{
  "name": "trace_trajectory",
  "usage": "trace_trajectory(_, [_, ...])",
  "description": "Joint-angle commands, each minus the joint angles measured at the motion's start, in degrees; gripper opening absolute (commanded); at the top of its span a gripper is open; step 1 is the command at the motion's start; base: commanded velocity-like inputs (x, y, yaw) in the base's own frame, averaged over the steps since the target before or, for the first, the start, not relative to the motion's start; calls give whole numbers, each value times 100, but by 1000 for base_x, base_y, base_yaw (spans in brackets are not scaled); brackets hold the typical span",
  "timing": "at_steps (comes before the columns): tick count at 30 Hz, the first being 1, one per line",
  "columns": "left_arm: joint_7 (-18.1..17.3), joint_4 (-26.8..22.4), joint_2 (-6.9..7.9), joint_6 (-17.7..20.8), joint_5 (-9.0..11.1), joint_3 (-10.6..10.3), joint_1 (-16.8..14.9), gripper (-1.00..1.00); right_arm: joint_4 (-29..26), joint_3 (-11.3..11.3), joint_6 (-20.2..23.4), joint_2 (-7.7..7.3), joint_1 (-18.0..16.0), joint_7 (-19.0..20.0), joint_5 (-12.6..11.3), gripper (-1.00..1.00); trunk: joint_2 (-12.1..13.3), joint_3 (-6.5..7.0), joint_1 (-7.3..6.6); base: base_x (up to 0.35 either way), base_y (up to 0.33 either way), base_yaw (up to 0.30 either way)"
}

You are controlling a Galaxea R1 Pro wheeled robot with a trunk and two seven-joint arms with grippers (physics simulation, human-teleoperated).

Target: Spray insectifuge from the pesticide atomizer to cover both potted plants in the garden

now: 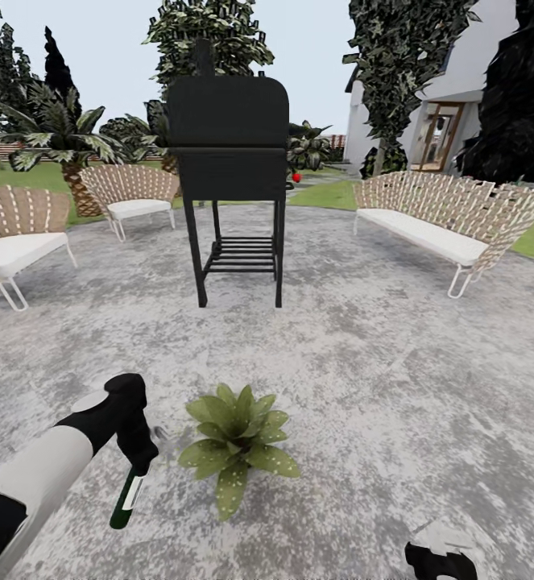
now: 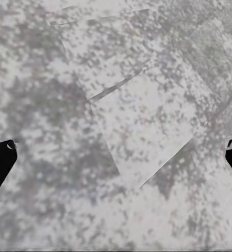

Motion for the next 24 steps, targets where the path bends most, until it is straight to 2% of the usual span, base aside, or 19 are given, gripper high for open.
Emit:
trace_trajectory(1, [-53,-15,3,70,-36,-21,2,-100,10,-44,-30,4,-7,-17,46,100,-2,-5,-1,52,328,0])
trace_trajectory(5, [-51,-13,0,96,-39,-9,39,-100,2,-52,-26,7,-7,-31,30,100,-2,-5,-1,127,323,-26])
trace_trajectory(9, [-43,-14,-13,90,-39,12,91,-100,1,-53,-24,7,-7,-32,29,100,-2,-5,-1,206,266,-215])
trace_trajectory(15, [-48,-13,2,56,-33,8,61,-100,1,-53,-24,7,-7,-32,28,100,-2,-5,-1,47,39,-264])
trace_trajectory(17, [-74,-15,17,54,-23,17,-26,-100,1,-53,-24,7,-7,-32,28,100,-2,-5,-1,2,2,-168])
trace_trajectory(21, [-469,-14,-12,38,-94,-27,-538,-100,1,-53,-24,7,-7,-38,28,100,-2,-5,-1,0,0,-23])
trace_trajectory(24, [-725,-18,-50,31,-357,-36,-744,-100,3,-43,-24,7,-7,-30,37,100,-2,-5,-1,0,0,-2])
